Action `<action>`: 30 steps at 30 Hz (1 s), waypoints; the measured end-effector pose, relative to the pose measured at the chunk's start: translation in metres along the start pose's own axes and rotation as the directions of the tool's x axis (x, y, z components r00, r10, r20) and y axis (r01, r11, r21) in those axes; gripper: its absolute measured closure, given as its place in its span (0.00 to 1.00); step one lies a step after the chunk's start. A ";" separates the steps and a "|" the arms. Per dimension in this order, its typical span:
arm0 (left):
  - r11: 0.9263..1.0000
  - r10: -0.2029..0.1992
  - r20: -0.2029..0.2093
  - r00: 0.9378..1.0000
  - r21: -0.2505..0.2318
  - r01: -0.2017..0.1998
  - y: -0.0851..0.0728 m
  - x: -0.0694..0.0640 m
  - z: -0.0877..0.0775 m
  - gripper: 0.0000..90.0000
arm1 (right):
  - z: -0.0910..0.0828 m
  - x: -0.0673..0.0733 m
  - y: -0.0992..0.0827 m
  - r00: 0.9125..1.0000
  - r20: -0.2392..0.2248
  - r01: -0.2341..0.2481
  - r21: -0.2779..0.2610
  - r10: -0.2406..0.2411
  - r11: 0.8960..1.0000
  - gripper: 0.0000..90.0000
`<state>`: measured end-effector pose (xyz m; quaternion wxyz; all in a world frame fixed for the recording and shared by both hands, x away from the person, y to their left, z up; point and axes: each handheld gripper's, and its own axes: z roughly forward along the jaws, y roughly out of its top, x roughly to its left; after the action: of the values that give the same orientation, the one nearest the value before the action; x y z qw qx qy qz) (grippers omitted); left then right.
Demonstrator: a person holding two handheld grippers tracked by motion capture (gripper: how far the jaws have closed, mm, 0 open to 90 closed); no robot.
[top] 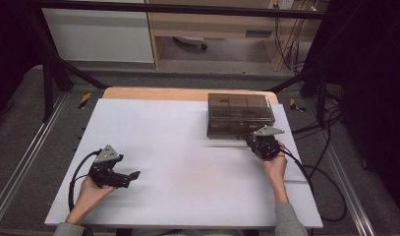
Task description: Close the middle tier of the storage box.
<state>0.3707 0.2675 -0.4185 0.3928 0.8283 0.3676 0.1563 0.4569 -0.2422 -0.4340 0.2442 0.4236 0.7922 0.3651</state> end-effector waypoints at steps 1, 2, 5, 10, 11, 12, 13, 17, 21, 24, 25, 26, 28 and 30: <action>1.000 0.000 0.001 1.000 0.000 0.000 0.000 0.000 0.000 0.09 | 0.000 0.000 0.000 1.000 0.002 0.000 -0.002 0.000 1.000 1.00; 1.000 0.000 0.000 1.000 0.000 0.000 0.000 0.000 0.000 0.09 | 0.000 -0.001 0.000 1.000 0.001 -0.002 -0.002 0.002 1.000 1.00; 1.000 0.000 0.000 1.000 0.000 0.000 0.000 0.000 0.000 0.09 | 0.001 -0.001 0.001 1.000 -0.001 0.000 0.000 0.000 1.000 1.00; 1.000 -0.001 0.000 1.000 0.001 0.001 0.000 0.001 0.000 0.09 | 0.002 -0.002 0.002 1.000 0.001 0.002 -0.004 -0.002 1.000 1.00; 1.000 -0.001 0.000 1.000 0.002 0.001 0.000 0.001 0.000 0.09 | 0.003 -0.003 0.002 1.000 0.000 0.000 -0.005 0.000 1.000 1.00; 1.000 0.000 -0.001 1.000 0.003 0.000 0.000 0.000 0.001 0.09 | 0.003 -0.003 0.002 1.000 0.000 -0.001 -0.004 0.001 1.000 1.00; 1.000 -0.002 0.001 1.000 0.002 0.002 0.000 0.001 0.001 0.09 | 0.004 -0.003 0.003 1.000 0.002 -0.002 -0.004 0.002 1.000 1.00; 1.000 -0.003 0.000 1.000 0.003 0.003 -0.001 0.001 0.001 0.09 | 0.007 -0.003 0.004 1.000 0.005 -0.006 -0.006 0.006 1.000 1.00; 1.000 -0.003 0.001 1.000 0.004 0.003 -0.001 0.001 0.001 0.09 | 0.009 -0.004 0.005 1.000 0.010 -0.008 -0.009 0.008 1.000 1.00; 1.000 -0.002 0.001 1.000 0.004 0.002 -0.001 0.001 0.001 0.09 | 0.009 -0.005 0.006 1.000 0.014 -0.005 -0.011 0.006 1.000 1.00; 1.000 -0.003 0.001 1.000 0.004 0.003 -0.001 0.001 0.001 0.09 | 0.009 -0.005 0.006 1.000 0.014 -0.005 -0.011 0.005 1.000 1.00; 1.000 -0.003 0.001 1.000 0.003 0.003 -0.001 0.001 0.001 0.09 | 0.009 -0.005 0.006 1.000 0.014 -0.007 -0.011 0.007 1.000 1.00; 1.000 -0.003 0.002 1.000 0.003 0.003 -0.001 0.001 0.001 0.09 | 0.009 -0.005 0.006 1.000 0.018 -0.003 -0.014 0.003 1.000 1.00; 1.000 -0.003 0.002 1.000 0.003 0.003 -0.001 0.001 0.001 0.09 | 0.009 -0.006 0.006 1.000 0.019 -0.005 -0.016 0.005 1.000 1.00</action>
<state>0.3713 0.2678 -0.4195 0.3922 0.8285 0.3688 0.1543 0.4691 -0.2414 -0.4341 0.2543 0.4271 0.7858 0.3679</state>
